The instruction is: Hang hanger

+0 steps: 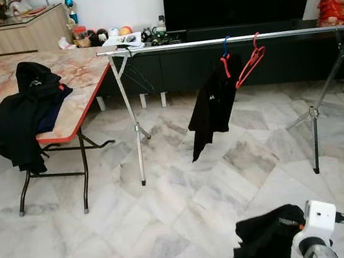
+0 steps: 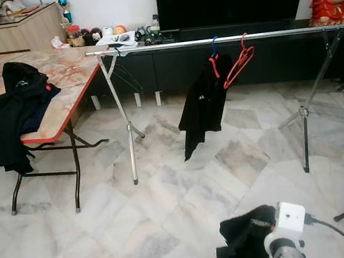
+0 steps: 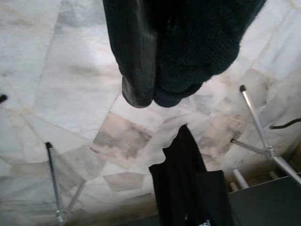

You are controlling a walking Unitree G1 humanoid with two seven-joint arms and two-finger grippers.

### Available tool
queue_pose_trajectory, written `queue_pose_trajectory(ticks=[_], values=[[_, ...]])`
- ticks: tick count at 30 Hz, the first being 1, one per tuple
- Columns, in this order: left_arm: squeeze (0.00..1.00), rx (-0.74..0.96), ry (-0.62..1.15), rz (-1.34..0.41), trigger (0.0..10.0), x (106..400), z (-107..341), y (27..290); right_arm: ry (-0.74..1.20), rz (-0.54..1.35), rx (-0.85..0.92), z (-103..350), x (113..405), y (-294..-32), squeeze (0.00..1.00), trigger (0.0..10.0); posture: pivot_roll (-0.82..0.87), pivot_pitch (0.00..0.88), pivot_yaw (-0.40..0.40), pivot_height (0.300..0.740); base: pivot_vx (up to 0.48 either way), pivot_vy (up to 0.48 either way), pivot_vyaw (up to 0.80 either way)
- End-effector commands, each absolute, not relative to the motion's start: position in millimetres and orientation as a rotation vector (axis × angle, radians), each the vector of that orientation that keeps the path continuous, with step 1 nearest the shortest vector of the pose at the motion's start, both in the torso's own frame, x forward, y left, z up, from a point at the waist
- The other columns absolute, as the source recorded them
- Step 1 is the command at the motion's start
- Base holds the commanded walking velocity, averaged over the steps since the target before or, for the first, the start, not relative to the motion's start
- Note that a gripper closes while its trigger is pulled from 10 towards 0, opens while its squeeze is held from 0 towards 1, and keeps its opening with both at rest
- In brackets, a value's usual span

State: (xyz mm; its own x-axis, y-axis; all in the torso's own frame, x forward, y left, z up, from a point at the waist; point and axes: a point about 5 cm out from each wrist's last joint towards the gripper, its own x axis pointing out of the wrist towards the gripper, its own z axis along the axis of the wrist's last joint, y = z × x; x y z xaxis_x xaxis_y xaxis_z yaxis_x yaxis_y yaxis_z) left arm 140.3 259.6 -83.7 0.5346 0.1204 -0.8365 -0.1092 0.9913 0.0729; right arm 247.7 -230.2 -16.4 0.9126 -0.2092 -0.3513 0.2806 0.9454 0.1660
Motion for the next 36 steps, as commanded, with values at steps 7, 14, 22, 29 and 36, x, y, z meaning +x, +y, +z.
queue_pose_trajectory(ticks=[7,14,22,29,36], values=[[0.00,0.044,1.035,0.090,10.0,136,-87,255,0.287,-0.303,0.199,-12,241,-246,0.00,10.0,0.18,0.000,0.057,0.740,0.000,0.000,0.00],[0.00,0.068,1.051,0.042,10.0,137,-89,248,0.283,-0.298,0.189,-7,250,-243,0.00,10.0,0.18,0.000,0.041,0.740,0.000,0.000,0.00],[0.00,0.089,1.085,0.047,10.0,132,-90,254,0.268,-0.264,0.171,-2,255,-239,0.00,10.0,0.17,0.000,0.047,0.740,0.000,0.294,0.00],[0.00,0.097,1.103,0.058,10.0,130,-89,260,0.280,-0.241,0.177,-6,255,-226,0.00,10.0,0.16,0.000,0.061,0.740,0.000,0.340,0.00],[0.00,0.092,1.113,0.096,10.0,127,-87,269,0.255,-0.236,0.201,-2,258,-227,0.00,10.0,0.14,0.000,0.058,0.740,0.000,0.356,0.00]])
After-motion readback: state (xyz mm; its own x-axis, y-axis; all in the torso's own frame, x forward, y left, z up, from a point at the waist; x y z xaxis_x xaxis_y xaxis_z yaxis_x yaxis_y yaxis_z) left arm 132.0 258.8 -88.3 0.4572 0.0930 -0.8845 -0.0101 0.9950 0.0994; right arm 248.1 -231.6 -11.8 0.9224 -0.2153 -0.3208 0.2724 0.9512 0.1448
